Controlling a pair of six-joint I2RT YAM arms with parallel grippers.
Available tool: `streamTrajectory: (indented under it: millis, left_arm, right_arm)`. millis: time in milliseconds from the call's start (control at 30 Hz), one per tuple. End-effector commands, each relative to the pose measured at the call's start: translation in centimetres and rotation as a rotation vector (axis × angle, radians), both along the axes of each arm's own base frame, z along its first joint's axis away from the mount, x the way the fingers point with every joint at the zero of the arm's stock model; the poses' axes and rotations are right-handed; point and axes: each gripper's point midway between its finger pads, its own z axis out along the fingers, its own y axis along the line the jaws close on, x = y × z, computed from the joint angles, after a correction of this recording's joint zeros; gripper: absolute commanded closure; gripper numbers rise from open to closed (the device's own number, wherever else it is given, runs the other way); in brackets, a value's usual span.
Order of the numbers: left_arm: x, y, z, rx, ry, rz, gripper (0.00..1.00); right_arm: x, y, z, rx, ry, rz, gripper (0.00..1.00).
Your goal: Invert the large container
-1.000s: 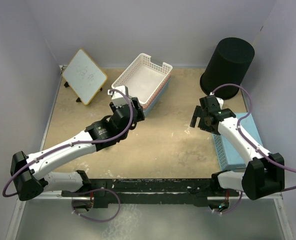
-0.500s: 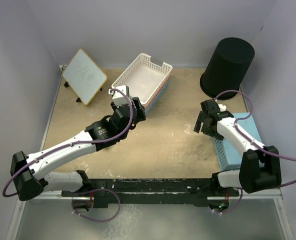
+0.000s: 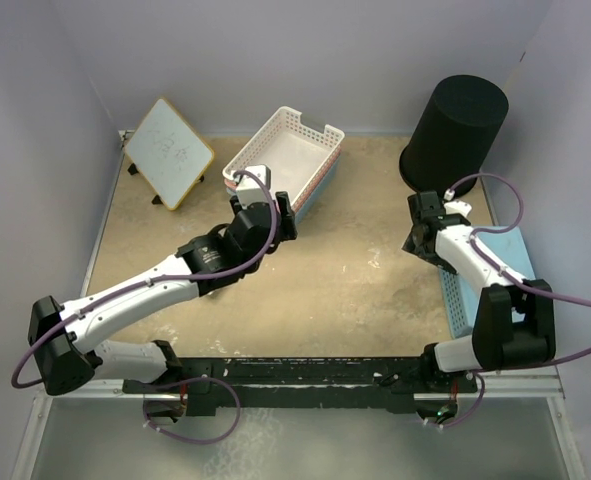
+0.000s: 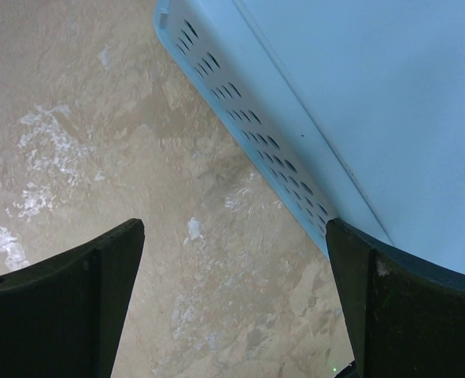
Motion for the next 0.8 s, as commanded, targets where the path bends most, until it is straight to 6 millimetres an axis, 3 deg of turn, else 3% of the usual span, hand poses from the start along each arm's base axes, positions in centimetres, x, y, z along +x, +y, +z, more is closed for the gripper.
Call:
streamTrajectory:
  millis: [0,233,400,500,600,633,767]
  left_arm:
    - [0.8,-0.9,3.2,0.011,-0.056,-0.029,0.39]
    - [2.6,-0.5,4.3,0.094,-0.073,-0.002,0.36]
    - [6.4,-0.3,3.8,0.094,-0.042,-0.021,0.35]
    - [8.4,-1.7,3.9,0.186,-0.054,-0.063,0.34]
    - [10.9,-3.5,2.2,0.328,0.013,-0.100,0.34]
    - [11.9,-4.3,0.5,0.380,0.044,-0.111,0.33]
    - [15.4,-6.5,-2.2,0.430,0.086,-0.147,0.33]
  right_arm:
    - [0.8,-2.3,1.2,-0.034,-0.059,-0.108,0.00]
    - [1.6,-1.3,2.2,0.051,-0.113,-0.065,0.00]
    - [2.6,3.4,4.0,0.278,-0.223,0.123,0.01]
    - [1.8,4.9,4.4,0.344,-0.263,0.191,0.01]
    - [1.4,5.3,5.6,0.358,-0.321,0.232,0.00]
    - [1.3,5.4,5.9,0.358,-0.335,0.243,0.00]
    - [0.8,5.9,7.2,0.374,-0.387,0.284,0.00]
